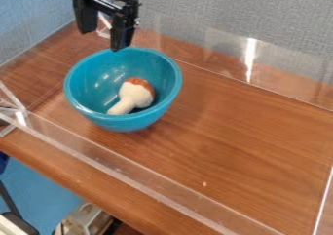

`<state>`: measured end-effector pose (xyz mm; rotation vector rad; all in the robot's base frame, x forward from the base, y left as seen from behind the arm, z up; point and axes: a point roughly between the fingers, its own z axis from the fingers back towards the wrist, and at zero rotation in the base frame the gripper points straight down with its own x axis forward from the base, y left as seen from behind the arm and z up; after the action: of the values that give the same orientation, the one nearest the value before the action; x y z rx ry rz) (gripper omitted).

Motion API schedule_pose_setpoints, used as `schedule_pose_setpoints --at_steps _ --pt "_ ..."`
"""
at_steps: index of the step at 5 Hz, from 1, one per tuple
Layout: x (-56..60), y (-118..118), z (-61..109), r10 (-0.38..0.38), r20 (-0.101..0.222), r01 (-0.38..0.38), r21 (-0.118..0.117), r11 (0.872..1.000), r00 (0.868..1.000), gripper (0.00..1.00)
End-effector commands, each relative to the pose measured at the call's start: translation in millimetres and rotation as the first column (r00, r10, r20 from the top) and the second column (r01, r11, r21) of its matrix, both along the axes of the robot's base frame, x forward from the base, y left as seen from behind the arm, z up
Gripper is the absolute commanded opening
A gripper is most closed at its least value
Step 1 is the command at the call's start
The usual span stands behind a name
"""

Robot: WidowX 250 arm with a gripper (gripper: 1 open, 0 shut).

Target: Put the mushroom in the blue bowl

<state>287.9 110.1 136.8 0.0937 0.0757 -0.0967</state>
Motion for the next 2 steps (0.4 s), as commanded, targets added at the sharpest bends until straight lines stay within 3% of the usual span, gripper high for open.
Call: schedule_pose_setpoints --at_steps 1,2 --pt "3.7 -1.4 9.7 -0.068 0.047 0.067 0.022 0.997 0.997 1.0" --pt "3.6 -8.2 5.6 -0.126 0.041 0.125 0.019 0.992 0.991 1.0"
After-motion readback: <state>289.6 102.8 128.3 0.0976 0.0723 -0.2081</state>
